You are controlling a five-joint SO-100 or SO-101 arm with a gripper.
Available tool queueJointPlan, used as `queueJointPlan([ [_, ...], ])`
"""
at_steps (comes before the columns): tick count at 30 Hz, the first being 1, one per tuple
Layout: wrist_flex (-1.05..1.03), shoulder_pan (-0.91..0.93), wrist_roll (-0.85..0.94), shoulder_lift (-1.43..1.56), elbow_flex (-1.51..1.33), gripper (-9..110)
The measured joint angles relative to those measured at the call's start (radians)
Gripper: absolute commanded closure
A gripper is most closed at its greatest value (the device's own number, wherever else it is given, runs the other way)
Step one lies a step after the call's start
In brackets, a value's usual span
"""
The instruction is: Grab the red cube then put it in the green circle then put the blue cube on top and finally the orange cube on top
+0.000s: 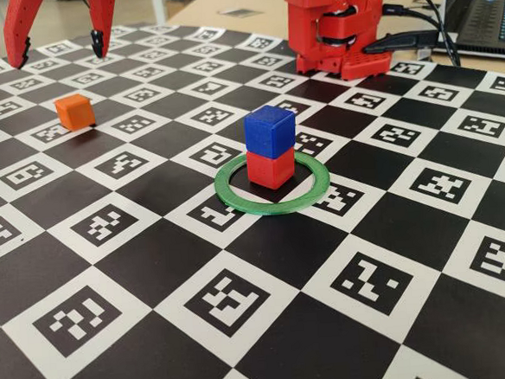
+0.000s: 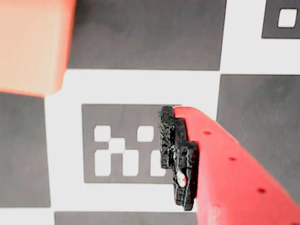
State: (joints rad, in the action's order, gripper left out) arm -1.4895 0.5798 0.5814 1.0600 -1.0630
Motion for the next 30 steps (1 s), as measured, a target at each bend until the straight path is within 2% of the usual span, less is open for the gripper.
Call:
queueJointPlan([
  [30, 0.138, 0.005, -0.046, -0.11, -0.046, 51],
])
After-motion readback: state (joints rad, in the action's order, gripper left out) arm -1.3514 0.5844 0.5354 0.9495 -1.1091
